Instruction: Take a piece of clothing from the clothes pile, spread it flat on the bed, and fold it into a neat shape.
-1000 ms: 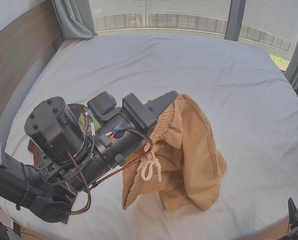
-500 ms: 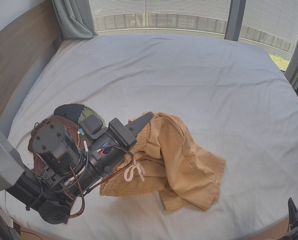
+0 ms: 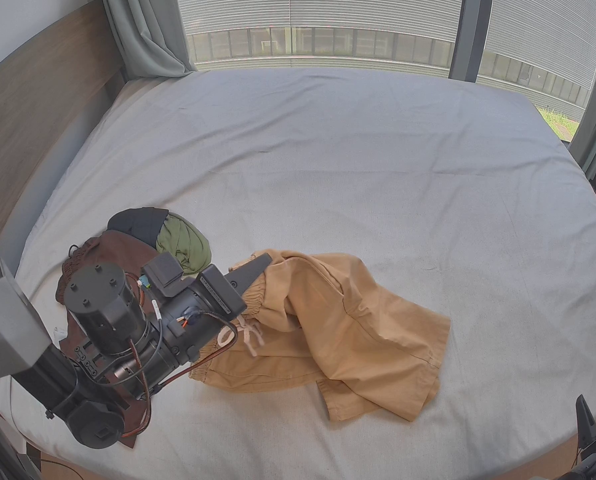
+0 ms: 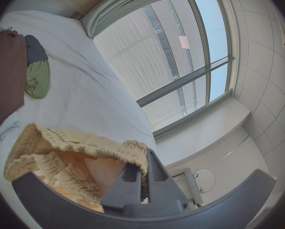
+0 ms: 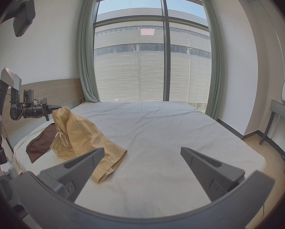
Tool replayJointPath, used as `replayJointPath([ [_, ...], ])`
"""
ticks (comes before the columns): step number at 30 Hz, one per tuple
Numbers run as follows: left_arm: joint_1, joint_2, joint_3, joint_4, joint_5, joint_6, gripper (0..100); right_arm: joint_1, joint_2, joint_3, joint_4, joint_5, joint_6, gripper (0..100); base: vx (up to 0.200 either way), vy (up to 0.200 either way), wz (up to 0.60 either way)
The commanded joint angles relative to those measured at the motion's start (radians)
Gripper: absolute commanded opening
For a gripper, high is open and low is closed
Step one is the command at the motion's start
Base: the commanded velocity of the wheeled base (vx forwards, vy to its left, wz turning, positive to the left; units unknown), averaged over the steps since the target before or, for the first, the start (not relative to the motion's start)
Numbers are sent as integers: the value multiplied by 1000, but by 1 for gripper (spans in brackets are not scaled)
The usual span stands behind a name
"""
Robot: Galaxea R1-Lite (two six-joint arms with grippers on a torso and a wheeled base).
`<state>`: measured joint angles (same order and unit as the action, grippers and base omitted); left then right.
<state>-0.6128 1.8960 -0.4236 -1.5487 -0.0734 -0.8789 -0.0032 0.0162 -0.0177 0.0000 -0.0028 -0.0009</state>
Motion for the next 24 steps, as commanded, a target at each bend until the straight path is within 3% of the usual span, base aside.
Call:
replayJointPath([
  [1, 42, 17, 28, -1, -3, 38, 0, 0, -16, 18, 0, 0, -1, 100, 0, 0, 0],
  [15, 146, 66, 51, -2, -9, 146, 0, 0, -16, 18, 0, 3, -4, 100, 0, 0, 0],
  [24, 203, 94, 52, -2, -63, 190, 0, 0, -16, 18, 0, 4, -7, 100, 0, 0, 0],
])
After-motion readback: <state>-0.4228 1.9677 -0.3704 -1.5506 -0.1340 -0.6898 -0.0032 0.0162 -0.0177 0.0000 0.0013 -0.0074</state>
